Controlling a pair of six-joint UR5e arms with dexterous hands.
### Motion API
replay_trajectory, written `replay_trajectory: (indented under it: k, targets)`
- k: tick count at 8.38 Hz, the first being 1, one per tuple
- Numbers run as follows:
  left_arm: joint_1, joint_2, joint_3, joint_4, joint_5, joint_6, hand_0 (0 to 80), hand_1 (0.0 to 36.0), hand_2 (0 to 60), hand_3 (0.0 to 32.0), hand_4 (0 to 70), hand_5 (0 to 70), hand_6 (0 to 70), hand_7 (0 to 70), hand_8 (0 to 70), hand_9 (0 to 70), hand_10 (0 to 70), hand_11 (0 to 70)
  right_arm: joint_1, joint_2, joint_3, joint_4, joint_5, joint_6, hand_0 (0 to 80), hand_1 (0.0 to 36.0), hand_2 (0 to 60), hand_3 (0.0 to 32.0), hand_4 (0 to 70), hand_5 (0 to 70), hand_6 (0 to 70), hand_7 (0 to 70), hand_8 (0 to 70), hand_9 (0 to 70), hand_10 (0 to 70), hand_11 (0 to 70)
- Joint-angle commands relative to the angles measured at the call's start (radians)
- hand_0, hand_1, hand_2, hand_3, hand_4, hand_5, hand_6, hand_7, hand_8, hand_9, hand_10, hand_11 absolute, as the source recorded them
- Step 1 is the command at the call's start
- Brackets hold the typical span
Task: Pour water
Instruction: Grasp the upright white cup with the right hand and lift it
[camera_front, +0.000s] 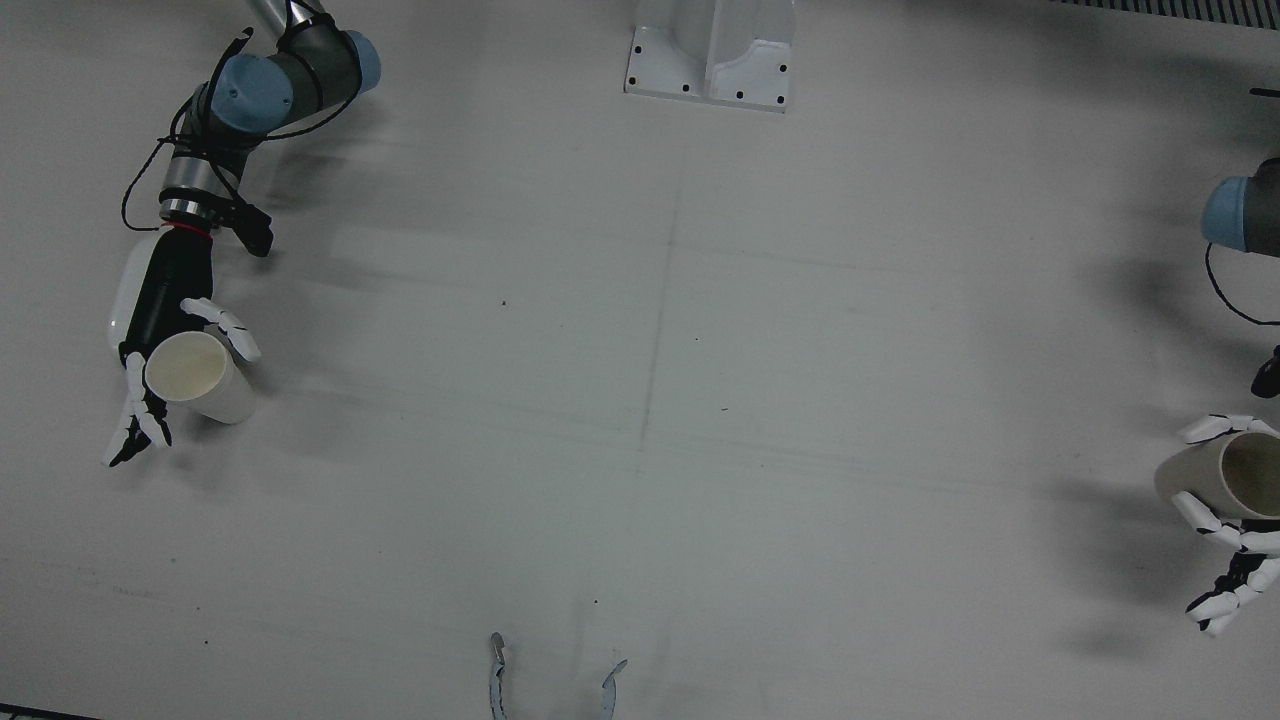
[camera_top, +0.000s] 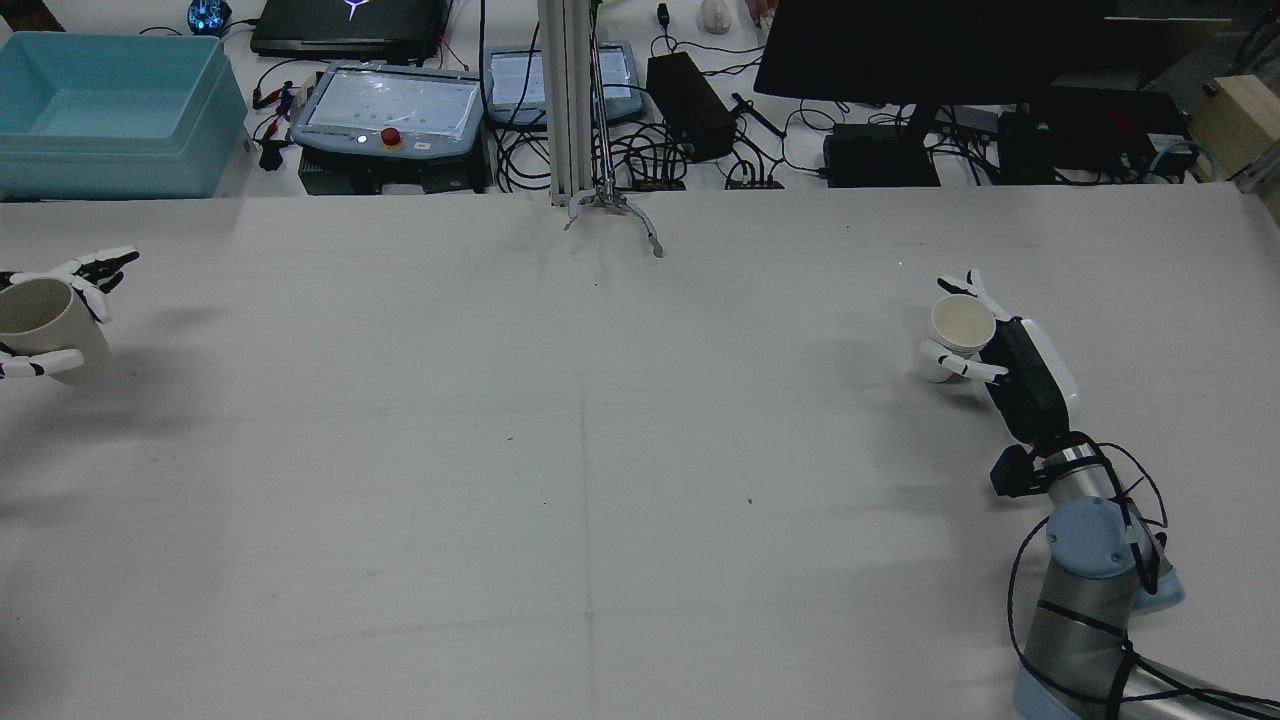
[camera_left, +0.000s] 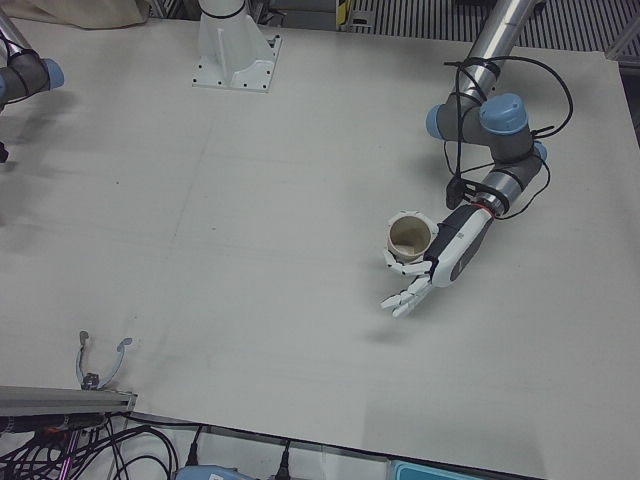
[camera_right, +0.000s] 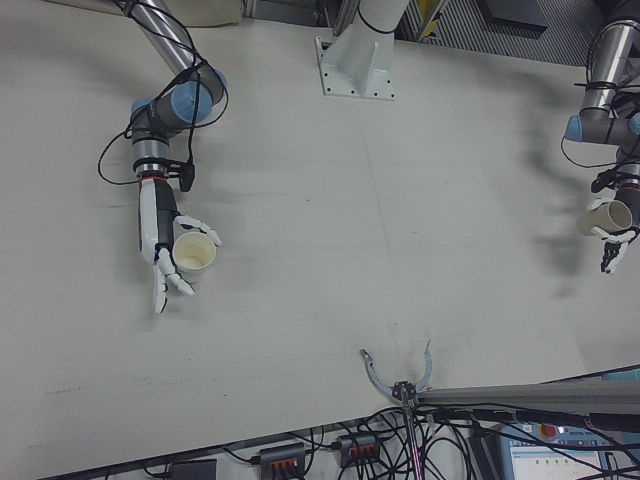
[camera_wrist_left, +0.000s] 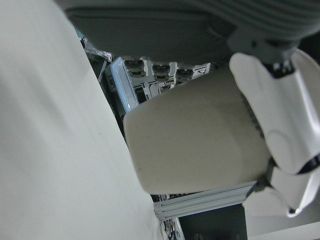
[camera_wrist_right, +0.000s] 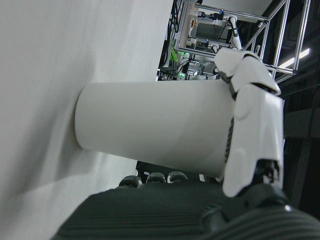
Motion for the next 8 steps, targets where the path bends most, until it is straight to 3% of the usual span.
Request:
replay_trajectory:
  k: [1, 3, 4, 5, 6, 7, 8]
  targets:
    - [0.001, 0.005, 0.010, -0.014, 0.002, 0.003, 44.7, 24.1, 60.0, 0.0, 70.0, 38.5, 9.2, 14.2, 6.3, 6.2, 4.0, 6.0, -0.007, 0.002, -0.004, -0.005, -0.002, -0.001, 59.9, 36.0, 54.4, 0.0, 5.9, 24.9, 0.0, 0.3, 0.0, 0.0, 0.0, 1.0]
    - [0.001, 0.005, 0.017, -0.015, 0.002, 0.003, 44.8, 23.8, 60.0, 0.0, 70.0, 38.5, 9.3, 14.2, 6.3, 6.3, 4.1, 6.1, -0.006, 0.004, -0.004, -0.012, -0.002, -0.001, 61.0, 36.0, 46.4, 0.0, 5.7, 28.2, 0.0, 1.2, 0.0, 0.0, 0.0, 1.3]
    - [0.003, 0.007, 0.018, -0.017, 0.002, 0.001, 44.9, 23.6, 60.0, 0.0, 70.0, 38.6, 9.2, 14.2, 6.4, 6.3, 4.0, 6.0, -0.006, 0.004, -0.004, -0.012, -0.002, -0.001, 58.9, 35.1, 45.6, 0.0, 7.4, 34.9, 0.1, 5.0, 0.0, 0.0, 0.0, 1.9]
    - [0.001, 0.007, 0.017, -0.017, 0.002, 0.001, 44.9, 23.7, 60.0, 0.0, 70.0, 38.6, 9.3, 14.3, 6.4, 6.4, 4.1, 6.1, -0.007, 0.004, -0.004, -0.012, -0.002, -0.001, 54.3, 27.8, 35.2, 0.0, 15.1, 55.3, 0.6, 7.4, 0.0, 0.0, 0.2, 2.7]
    - [0.001, 0.007, 0.017, -0.017, 0.002, 0.001, 44.9, 23.7, 60.0, 0.0, 70.0, 38.6, 9.2, 14.2, 6.4, 6.4, 4.1, 6.1, -0.007, 0.004, -0.003, -0.012, -0.002, -0.001, 53.0, 29.9, 49.9, 0.0, 18.4, 67.3, 2.0, 10.7, 0.0, 0.7, 1.5, 4.5]
    - [0.000, 0.008, 0.017, -0.017, 0.002, -0.002, 45.0, 23.8, 60.0, 0.0, 70.0, 38.6, 9.2, 14.2, 6.4, 6.4, 4.0, 6.0, -0.007, 0.004, -0.001, -0.012, -0.002, -0.001, 52.1, 30.5, 56.0, 0.0, 19.1, 70.0, 2.5, 11.6, 0.0, 0.9, 2.0, 5.2]
    - [-0.001, 0.013, 0.017, -0.020, 0.002, -0.002, 45.3, 24.8, 60.0, 0.0, 70.0, 39.2, 9.4, 14.3, 6.6, 6.6, 4.2, 6.3, -0.007, 0.004, 0.002, -0.011, -0.002, -0.001, 51.1, 34.1, 60.0, 0.0, 19.2, 70.0, 3.9, 14.2, 0.0, 1.4, 2.9, 6.5]
